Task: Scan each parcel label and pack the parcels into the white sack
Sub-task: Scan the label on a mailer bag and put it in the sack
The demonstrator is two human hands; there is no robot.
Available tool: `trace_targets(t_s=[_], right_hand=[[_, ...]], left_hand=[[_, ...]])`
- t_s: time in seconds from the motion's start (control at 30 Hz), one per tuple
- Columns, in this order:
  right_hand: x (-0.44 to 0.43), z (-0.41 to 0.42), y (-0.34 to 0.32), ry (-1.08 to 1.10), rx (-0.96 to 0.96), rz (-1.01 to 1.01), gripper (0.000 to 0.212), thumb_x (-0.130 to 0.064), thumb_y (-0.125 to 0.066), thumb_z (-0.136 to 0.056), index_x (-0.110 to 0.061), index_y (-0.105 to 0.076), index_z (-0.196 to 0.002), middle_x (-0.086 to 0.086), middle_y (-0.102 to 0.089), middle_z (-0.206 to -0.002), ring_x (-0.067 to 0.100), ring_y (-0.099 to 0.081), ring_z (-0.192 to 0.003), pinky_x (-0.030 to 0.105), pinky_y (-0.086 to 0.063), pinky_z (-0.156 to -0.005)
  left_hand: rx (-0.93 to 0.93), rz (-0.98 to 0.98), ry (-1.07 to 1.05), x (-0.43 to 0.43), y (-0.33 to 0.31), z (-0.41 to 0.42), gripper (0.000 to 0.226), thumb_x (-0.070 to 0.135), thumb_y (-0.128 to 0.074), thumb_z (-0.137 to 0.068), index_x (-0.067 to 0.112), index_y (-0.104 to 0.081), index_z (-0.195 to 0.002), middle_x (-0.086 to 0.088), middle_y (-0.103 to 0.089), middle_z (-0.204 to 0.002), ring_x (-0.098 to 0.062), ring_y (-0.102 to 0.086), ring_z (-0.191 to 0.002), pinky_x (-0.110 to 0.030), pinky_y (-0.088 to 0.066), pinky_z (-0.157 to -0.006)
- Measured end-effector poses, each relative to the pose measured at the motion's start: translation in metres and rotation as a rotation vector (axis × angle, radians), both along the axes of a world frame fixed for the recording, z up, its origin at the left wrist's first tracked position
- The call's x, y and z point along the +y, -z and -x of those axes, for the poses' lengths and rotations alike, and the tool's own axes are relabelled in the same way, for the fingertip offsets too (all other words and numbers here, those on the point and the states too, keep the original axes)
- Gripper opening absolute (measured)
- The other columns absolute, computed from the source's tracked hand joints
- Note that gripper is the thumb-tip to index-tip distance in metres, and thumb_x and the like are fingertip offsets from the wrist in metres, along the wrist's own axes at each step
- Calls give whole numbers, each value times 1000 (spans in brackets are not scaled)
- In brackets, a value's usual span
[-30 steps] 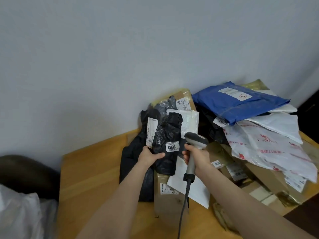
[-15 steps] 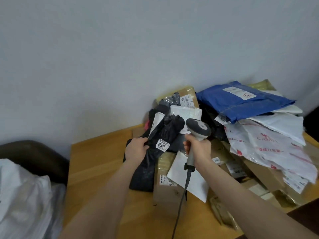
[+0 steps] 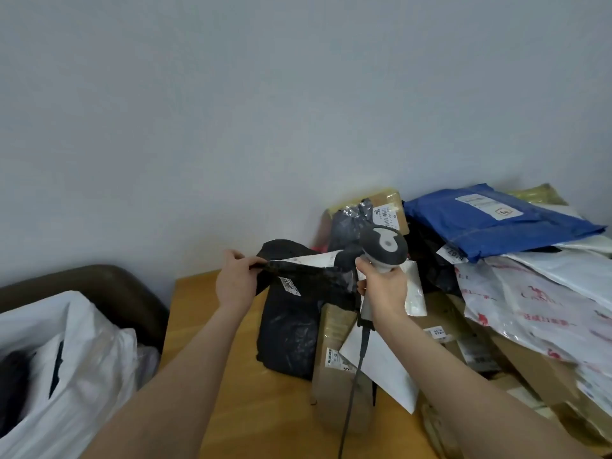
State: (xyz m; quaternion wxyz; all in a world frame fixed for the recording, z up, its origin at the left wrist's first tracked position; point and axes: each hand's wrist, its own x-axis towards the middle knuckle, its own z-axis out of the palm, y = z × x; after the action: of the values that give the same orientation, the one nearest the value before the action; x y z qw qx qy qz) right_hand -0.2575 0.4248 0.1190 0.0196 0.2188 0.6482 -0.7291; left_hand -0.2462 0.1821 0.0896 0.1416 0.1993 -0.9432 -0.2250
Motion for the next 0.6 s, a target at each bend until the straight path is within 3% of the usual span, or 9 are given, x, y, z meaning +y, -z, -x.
trace_targets(t_s=[0.07,0.13,0.27,0.33,0.4,0.47,0.53,0.6], right_hand=[[-1,2,3,-58,-46,32,25,-15,-75,-81,-3,-65,-100,10,-68,-81,20,-63,-68,33,-54,-66],[-1,3,10,-88,-76,50,26,-12,-75,-80,0,-65,-101,9,-67,-75,18,-61,-63,30,-52,-59],[1,4,23,-121,-130,62,27,-12,-75,-81,-2,-64,-104,7,-66,-78,15,-60,-65,26,-50,-55],[2,1,30,-224,-196,69,27,-10,-75,-81,0,-65,-104,7,-65,-78,16,-60,-67,25,-49,-51],[-1,-5,39,-319,-267,93,28,-8,-74,-81,4,-65,-105,11,-66,-79,19,-61,-65,27,-50,-50],[-6,-14,50,-371,-318,100,34,-8,-75,-81,5,-64,-110,16,-68,-90,28,-65,-76,36,-57,-66],[-12,-23,61,-404,-347,79,42,-8,-76,-79,3,-61,-117,19,-67,-105,34,-64,-98,49,-52,-93],[-16,-29,69,-432,-353,51,44,-8,-76,-79,-1,-60,-120,15,-67,-112,32,-62,-107,49,-48,-100]], left_hand=[[-24,-120,-17,1,7,-2,24,12,-55,-93,24,-73,-103,1,-41,-104,-20,-50,-86,-28,-41,-69],[7,-290,-53,0,14,-1,28,1,-54,-92,19,-73,-103,-3,-47,-109,-24,-55,-98,-30,-47,-83],[45,-756,-179,3,20,1,40,-13,-43,-88,11,-69,-106,-11,-57,-122,-27,-57,-112,-34,-50,-96],[146,-1028,-285,13,20,0,46,-12,-47,-89,9,-54,-129,-10,-53,-127,-28,-57,-113,-37,-51,-96],[222,-1259,-385,25,27,-3,68,-9,-55,-89,15,-30,-147,-6,-45,-129,-31,-58,-113,-41,-51,-96],[157,-1396,-449,40,39,-7,63,-3,-60,-89,9,-31,-143,-11,-49,-131,-30,-60,-110,-41,-50,-96],[2,-1420,-474,53,53,-15,37,7,-65,-89,3,-44,-119,-14,-56,-124,-24,-60,-101,-39,-50,-93],[-132,-1386,-455,61,69,-21,36,21,-67,-89,9,-49,-117,-8,-59,-116,-20,-57,-97,-38,-49,-87]])
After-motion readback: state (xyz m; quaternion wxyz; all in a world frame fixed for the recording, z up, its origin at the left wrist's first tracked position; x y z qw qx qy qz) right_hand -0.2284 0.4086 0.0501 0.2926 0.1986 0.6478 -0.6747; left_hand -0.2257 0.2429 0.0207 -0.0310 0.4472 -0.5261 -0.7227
